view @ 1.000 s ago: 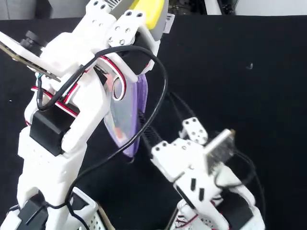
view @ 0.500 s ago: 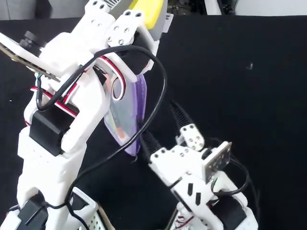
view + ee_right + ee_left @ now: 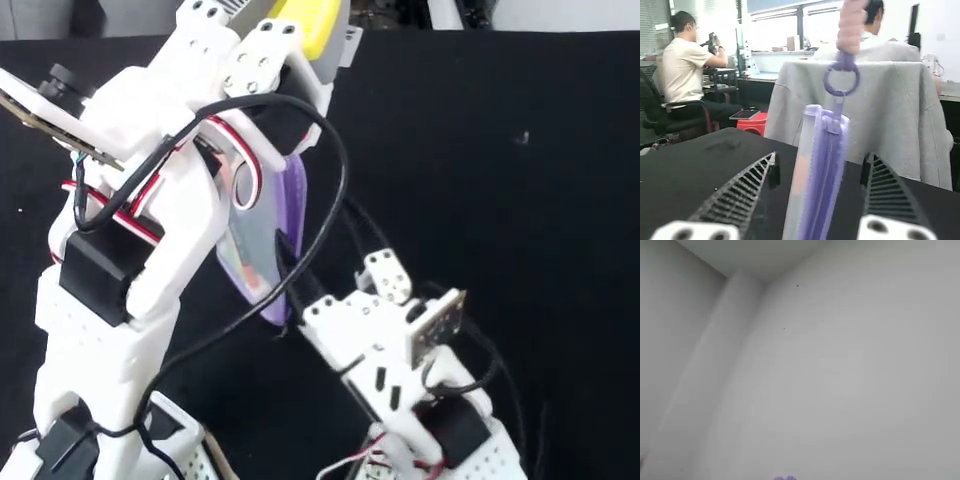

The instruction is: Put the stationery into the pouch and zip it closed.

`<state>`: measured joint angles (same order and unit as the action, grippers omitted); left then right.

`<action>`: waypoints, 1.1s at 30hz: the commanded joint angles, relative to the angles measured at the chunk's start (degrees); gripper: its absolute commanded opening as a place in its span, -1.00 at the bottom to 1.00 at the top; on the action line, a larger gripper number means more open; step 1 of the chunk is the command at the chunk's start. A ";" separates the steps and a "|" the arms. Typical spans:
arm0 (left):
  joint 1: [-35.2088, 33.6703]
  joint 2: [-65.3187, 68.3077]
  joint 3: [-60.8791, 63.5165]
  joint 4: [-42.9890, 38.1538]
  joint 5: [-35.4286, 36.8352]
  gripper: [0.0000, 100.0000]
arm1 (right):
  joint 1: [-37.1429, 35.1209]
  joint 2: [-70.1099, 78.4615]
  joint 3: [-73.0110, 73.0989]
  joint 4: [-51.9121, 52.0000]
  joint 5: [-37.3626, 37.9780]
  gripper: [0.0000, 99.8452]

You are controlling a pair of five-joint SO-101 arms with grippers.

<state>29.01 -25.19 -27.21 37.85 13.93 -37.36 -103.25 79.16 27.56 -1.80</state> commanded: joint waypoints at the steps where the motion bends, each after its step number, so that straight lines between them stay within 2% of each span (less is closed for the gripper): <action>1: 0.66 -1.41 -2.59 -0.09 -0.18 -0.94 | 1.58 -1.01 2.77 -5.71 0.35 -0.46; 10: 0.66 -1.67 -0.48 0.00 -0.09 -0.94 | -0.09 2.77 4.53 -10.37 0.18 -0.46; 22: 0.75 -1.67 -0.40 0.00 -0.09 -0.94 | 1.05 39.25 -19.65 -10.46 0.18 -0.47; 25: 0.75 -1.67 -0.40 0.00 -0.09 -0.94 | 3.08 43.74 -23.78 -10.11 0.18 -0.65; 28: 0.57 -1.76 -0.40 0.00 -0.35 -0.94 | 5.01 44.00 -24.31 -9.93 0.35 -0.98; 33: -1.45 -1.76 -0.40 0.00 -0.62 -0.94 | 9.32 39.43 -24.13 -3.16 0.70 -0.98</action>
<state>29.01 -25.19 -27.21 37.85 13.93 -31.47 -59.91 58.59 19.74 -1.80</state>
